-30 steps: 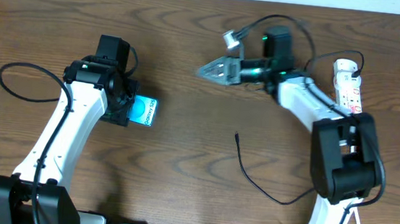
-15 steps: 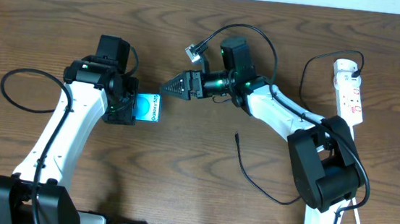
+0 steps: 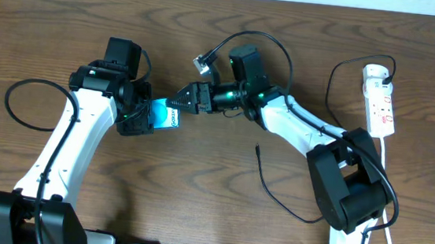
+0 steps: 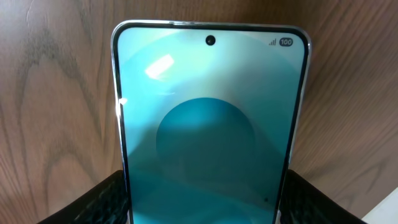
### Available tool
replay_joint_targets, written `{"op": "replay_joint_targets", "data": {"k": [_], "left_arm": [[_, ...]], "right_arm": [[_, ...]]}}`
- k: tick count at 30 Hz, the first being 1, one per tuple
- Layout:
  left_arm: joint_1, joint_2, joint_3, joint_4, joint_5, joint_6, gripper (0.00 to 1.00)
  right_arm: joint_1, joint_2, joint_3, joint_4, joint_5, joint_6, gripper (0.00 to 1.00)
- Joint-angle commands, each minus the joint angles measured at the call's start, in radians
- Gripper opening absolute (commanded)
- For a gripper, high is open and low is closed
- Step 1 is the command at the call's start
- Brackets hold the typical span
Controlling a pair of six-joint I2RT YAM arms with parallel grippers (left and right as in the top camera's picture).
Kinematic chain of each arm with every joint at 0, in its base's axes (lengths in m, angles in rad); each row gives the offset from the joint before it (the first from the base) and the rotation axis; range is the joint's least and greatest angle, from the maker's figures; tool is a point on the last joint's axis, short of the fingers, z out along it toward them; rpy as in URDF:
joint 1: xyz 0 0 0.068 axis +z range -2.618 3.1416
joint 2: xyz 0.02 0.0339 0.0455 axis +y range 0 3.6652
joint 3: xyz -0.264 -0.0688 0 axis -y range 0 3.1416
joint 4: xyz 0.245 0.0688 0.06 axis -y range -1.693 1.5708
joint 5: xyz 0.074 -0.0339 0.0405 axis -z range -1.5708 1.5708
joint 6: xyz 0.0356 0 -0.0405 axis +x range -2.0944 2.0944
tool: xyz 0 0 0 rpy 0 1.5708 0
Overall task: Plug charger to phone and switch on socket
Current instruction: 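Close the right gripper on the phone's side edge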
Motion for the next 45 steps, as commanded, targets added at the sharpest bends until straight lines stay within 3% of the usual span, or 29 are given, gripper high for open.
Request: {"op": "replay_joint_targets", "data": {"k": [1,10,17,21,32,39,45], "left_arm": [[-0.002,-0.016,-0.001,-0.004,0.016,-0.04,0.07],[-0.002,-0.016,-0.001,-0.007,0.077,-0.105,0.07],[-0.002,-0.016,-0.001,-0.007,0.141,-0.141,0.07],[-0.002,-0.016,-0.001,-0.008,0.14,-0.14,0.07],[-0.002,-0.016,-0.001,-0.024,0.14,-0.14,0.07],[-0.002,-0.016,-0.001,-0.062,0.095,-0.14,0.07],[-0.002,-0.016,-0.001,-0.072,0.079,-0.14,0.07]], "right_arm": [[0.023,-0.005,0.01,-0.004,0.007,0.018,0.99],[0.068,-0.005,0.01,-0.004,0.041,0.018,0.99],[0.072,-0.005,0.01,-0.004,0.05,0.04,0.93],[0.075,-0.005,0.01,-0.008,0.048,0.041,0.73],[0.075,-0.005,0.01,-0.016,0.048,0.044,0.56],[0.075,-0.005,0.01,-0.039,0.05,0.051,0.56],[0.075,-0.005,0.01,-0.041,0.059,0.085,0.61]]}}
